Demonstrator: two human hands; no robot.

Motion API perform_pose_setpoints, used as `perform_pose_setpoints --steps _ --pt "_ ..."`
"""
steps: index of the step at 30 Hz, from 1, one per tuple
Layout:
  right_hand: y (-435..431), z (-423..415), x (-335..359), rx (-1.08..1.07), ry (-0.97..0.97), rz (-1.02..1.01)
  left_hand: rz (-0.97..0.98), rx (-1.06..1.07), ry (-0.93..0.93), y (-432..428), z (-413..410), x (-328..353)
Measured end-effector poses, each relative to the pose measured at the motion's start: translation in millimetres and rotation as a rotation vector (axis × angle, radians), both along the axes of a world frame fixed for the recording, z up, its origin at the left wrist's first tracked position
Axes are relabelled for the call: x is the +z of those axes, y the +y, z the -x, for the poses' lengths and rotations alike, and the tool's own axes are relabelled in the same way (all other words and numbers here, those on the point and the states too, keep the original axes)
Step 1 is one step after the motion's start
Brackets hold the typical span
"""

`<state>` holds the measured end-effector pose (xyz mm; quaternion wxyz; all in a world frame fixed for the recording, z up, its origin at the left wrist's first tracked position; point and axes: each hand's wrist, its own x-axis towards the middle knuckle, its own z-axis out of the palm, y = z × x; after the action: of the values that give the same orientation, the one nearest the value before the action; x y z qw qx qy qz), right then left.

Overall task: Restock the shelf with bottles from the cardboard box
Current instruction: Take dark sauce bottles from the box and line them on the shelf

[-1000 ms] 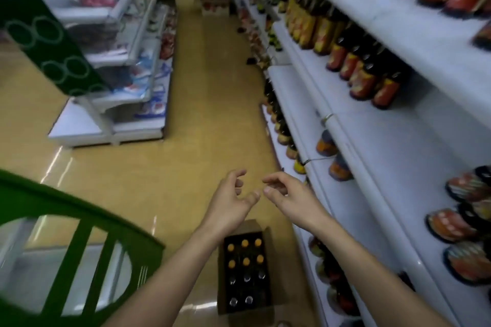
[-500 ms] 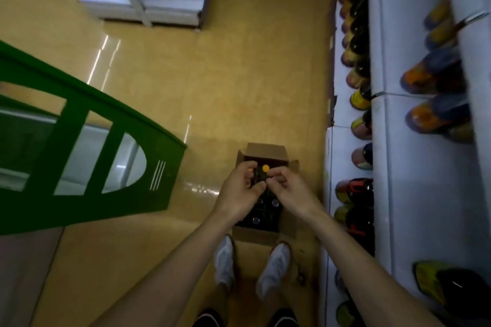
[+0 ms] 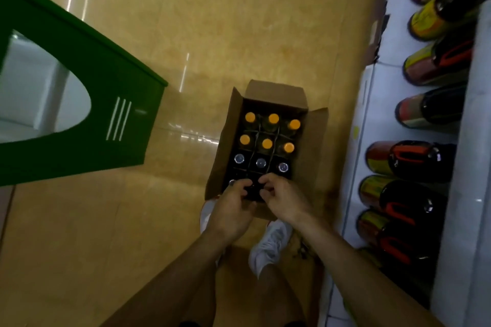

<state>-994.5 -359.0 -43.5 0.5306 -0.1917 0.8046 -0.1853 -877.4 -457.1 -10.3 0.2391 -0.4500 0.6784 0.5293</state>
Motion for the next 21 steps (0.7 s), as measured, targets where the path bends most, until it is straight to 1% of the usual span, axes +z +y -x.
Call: perform_pose_setpoints --steps 5,10,15,21 --pt "5 -12 -86 0.280 0.070 -0.100 0.014 -0.039 -0.042 -3 -19 -69" --pt "6 -17 -142 0.435 0.116 -0.119 0.067 -0.013 0.020 2 -14 -115" --pt "11 -20 -170 0.460 0.149 -0.051 0.080 -0.038 0.069 18 -3 -142" --pt "19 -19 -180 0.426 0.161 0.038 0.129 -0.083 0.052 29 5 -158"
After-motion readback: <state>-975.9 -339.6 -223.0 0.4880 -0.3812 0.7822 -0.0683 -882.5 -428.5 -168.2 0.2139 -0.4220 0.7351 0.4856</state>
